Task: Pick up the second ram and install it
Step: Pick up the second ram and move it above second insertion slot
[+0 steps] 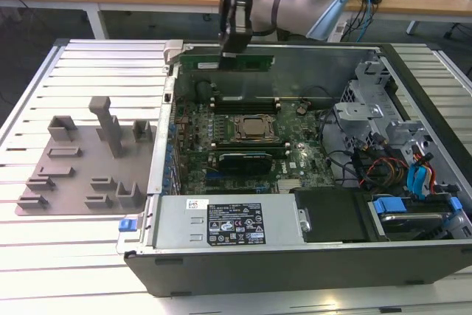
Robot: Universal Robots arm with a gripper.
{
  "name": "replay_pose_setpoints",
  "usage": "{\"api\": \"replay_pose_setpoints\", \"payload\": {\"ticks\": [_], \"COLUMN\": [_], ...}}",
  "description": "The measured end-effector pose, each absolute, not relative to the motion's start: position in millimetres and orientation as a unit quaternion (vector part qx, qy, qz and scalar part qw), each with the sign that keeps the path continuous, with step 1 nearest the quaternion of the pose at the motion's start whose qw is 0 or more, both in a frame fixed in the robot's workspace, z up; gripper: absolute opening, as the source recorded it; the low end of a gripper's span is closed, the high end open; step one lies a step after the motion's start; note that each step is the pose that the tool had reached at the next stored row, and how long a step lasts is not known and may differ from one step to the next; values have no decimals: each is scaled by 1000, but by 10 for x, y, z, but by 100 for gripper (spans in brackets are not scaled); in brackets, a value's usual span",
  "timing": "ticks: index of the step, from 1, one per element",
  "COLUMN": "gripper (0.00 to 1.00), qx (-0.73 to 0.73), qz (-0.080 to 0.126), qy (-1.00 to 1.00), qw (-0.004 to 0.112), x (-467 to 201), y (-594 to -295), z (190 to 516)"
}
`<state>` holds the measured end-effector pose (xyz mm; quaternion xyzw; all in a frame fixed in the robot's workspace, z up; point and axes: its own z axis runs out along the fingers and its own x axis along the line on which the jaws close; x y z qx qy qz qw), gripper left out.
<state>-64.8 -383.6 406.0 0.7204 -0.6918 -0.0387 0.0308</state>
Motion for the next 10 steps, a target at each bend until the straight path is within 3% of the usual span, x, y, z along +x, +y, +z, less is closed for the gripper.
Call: {"api": "replay_pose_setpoints", "payload": {"ticks": [6,10], "gripper": [14,14], "qx": [719,710], "qz": [-45,-49], "qy": [-693,-702], "qw": [37,32], "x": [-130,-84], "y": [-3836,-3836], "z": [3849,3752]}}
